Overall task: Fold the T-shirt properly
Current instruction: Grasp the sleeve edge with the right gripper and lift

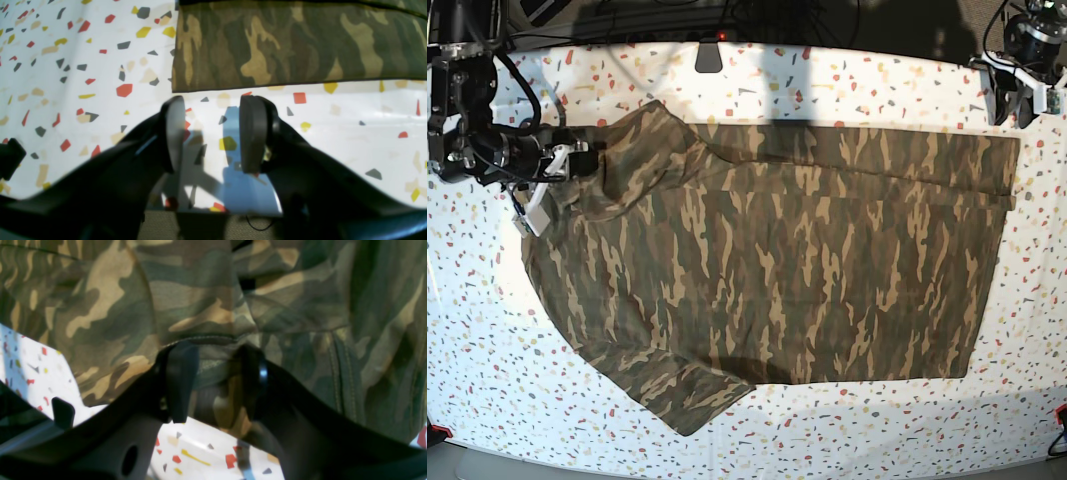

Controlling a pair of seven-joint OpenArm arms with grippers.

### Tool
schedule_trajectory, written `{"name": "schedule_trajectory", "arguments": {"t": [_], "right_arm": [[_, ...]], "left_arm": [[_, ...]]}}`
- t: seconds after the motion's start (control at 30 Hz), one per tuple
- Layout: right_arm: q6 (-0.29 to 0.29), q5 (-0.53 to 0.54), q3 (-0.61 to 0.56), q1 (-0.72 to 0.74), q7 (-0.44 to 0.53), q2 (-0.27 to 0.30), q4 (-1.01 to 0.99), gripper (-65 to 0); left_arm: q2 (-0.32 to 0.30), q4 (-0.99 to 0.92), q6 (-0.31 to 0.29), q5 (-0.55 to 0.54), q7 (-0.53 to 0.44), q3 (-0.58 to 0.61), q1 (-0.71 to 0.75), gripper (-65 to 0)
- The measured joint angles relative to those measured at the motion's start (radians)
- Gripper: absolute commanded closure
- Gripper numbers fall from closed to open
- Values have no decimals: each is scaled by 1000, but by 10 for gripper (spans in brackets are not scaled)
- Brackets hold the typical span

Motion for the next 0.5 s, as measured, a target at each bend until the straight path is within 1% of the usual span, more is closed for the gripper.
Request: {"name": "schedule_trajectory", "arguments": {"t": [0.1,0.2,0.5], "right_arm": [[-2,0,0,0,32,0,0,-112],[-3,0,0,10,41,0,0,0],[-3,15,0,95,44,0,0,0]], "left_arm": [[0,0,0,0,0,0,0,-264],[0,0,0,0,0,0,0,-264],[0,0,0,0,0,0,0,-264]]}}
